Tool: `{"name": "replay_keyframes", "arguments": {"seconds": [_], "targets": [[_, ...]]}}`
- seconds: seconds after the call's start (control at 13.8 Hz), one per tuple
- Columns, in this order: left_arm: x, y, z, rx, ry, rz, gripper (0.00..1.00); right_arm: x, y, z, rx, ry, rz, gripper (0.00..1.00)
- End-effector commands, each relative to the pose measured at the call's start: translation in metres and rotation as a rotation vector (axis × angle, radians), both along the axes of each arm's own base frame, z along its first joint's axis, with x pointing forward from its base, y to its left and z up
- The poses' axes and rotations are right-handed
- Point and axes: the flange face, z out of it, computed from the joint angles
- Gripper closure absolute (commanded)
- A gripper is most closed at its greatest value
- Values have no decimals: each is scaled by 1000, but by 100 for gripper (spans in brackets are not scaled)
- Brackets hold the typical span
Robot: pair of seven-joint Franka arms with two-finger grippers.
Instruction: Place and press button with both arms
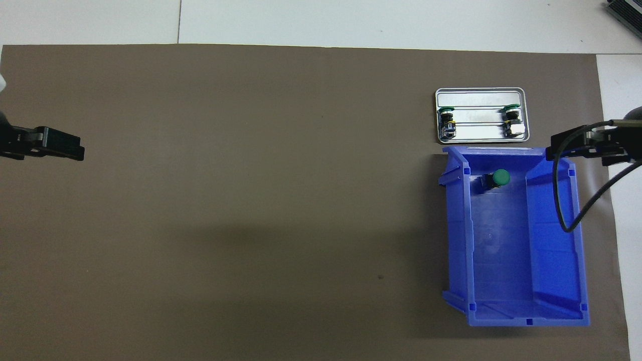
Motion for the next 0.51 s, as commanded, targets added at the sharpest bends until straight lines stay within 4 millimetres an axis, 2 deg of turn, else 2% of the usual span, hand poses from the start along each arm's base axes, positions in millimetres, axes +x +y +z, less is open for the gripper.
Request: {"name": "replay_keyframes", "arguments": {"seconds": [0.0,0.15,0.44], "targets": [[-9,3,2,19,3,5,0,-10,6,-7,5,19,-31,1],[-9,2,2,19,3,4,0,-9,13,-7,4,11,-7,1],[-9,3,2,19,3,5,0,-8,15,-6,-3,4,-11,1]]}}
